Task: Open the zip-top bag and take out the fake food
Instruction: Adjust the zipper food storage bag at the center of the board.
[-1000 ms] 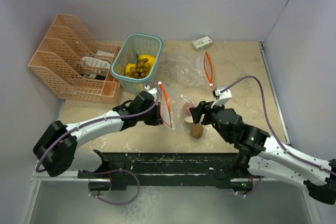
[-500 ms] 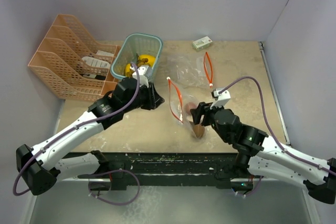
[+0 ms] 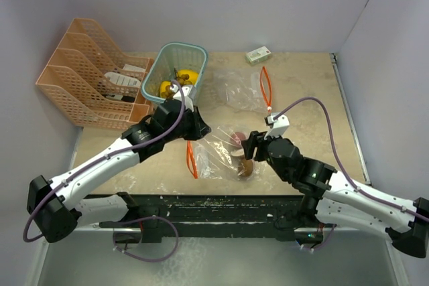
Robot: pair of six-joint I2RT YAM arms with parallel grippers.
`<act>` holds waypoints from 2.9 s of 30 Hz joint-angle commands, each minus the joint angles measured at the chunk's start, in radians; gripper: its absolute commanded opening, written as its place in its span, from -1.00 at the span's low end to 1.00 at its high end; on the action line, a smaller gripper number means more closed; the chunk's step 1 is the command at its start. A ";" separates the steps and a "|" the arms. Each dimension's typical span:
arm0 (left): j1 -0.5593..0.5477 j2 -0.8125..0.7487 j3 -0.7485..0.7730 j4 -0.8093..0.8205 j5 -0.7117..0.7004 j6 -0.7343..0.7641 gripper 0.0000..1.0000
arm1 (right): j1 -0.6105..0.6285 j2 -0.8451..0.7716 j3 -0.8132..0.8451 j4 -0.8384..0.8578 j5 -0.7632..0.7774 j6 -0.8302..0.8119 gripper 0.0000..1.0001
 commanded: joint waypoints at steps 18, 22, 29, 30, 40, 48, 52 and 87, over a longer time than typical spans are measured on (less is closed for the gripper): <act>0.196 -0.141 -0.306 0.071 0.072 -0.054 -0.71 | -0.011 0.000 -0.027 0.064 0.003 0.019 0.25; 0.203 -0.083 -0.315 0.115 0.101 -0.060 -0.73 | -0.012 -0.024 -0.032 0.048 0.010 0.025 0.25; 0.205 -0.013 -0.328 0.233 0.161 -0.078 -0.78 | -0.012 -0.047 -0.045 0.034 0.019 0.030 0.24; 0.204 -0.004 -0.328 0.244 0.169 -0.080 -0.78 | -0.013 -0.044 -0.044 0.035 0.019 0.030 0.24; 0.204 -0.001 -0.347 0.233 0.157 -0.062 -0.81 | -0.015 -0.017 -0.049 0.049 0.018 0.028 0.23; 0.208 -0.033 -0.355 0.166 0.089 -0.043 -0.79 | -0.019 -0.004 -0.051 0.061 0.012 0.027 0.23; 0.220 -0.018 -0.340 0.140 0.083 -0.040 -0.79 | -0.021 0.002 -0.048 0.060 0.009 0.028 0.23; 0.218 0.049 -0.433 0.560 0.342 -0.153 -0.87 | -0.028 0.049 -0.046 0.095 -0.007 0.024 0.21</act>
